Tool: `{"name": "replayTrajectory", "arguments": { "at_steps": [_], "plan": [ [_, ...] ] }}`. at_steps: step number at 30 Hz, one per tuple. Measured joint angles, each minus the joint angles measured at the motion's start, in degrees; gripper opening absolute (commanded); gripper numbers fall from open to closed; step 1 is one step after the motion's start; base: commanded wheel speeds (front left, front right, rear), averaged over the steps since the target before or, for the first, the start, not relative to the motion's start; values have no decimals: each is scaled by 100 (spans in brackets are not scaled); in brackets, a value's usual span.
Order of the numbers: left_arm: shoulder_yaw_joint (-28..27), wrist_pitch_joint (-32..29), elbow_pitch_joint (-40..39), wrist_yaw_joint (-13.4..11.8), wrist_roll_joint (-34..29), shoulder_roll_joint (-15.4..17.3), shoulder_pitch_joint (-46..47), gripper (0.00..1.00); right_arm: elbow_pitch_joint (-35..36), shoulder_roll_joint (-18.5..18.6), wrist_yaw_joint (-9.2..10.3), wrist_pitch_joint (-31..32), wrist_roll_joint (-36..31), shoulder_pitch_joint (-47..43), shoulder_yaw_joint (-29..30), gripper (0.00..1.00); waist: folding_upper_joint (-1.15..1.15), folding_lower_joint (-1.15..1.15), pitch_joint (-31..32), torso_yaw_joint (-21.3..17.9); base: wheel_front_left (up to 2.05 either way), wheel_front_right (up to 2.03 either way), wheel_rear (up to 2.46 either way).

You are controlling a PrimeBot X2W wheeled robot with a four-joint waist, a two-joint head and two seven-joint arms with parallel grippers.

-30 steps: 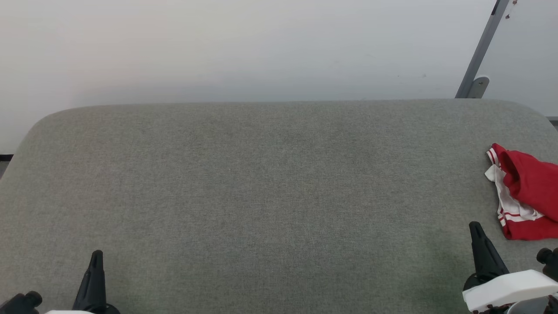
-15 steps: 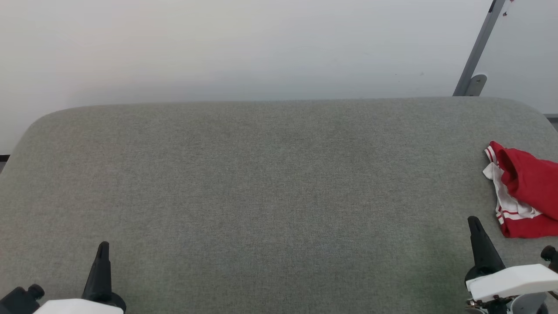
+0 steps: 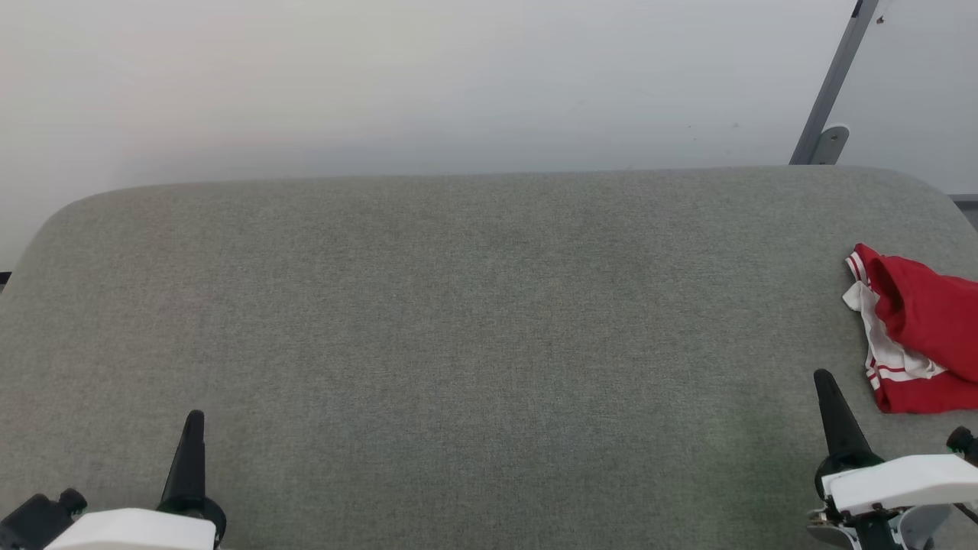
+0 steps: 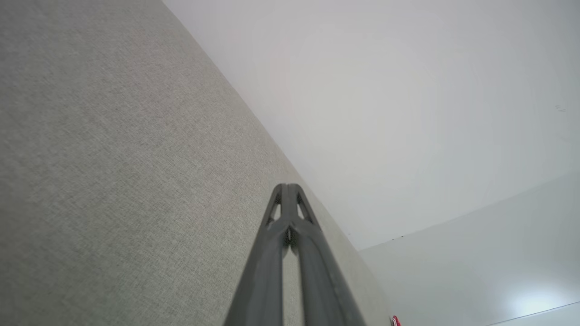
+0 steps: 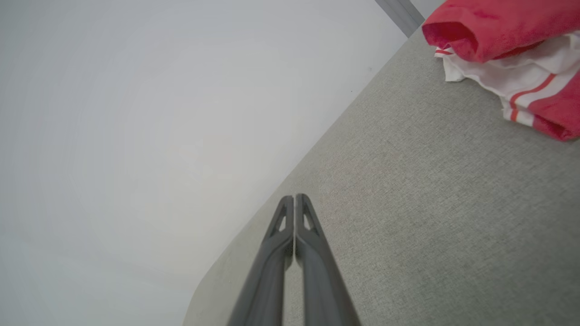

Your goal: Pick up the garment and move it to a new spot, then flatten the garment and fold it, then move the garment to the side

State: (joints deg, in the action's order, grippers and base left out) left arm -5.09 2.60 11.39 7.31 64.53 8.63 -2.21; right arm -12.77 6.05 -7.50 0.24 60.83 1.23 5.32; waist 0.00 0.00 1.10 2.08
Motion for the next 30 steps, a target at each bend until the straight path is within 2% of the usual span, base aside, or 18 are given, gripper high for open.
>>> {"name": "replayTrajectory", "arguments": {
  "at_steps": [30],
  "plan": [
    [-65, -426, 124, 0, 1332, -286, 404, 0, -55, -146, 0, 291, 1491, 229, 53, 0, 0, 0, -52, -85, 0, 0, 0]
  ]
}}
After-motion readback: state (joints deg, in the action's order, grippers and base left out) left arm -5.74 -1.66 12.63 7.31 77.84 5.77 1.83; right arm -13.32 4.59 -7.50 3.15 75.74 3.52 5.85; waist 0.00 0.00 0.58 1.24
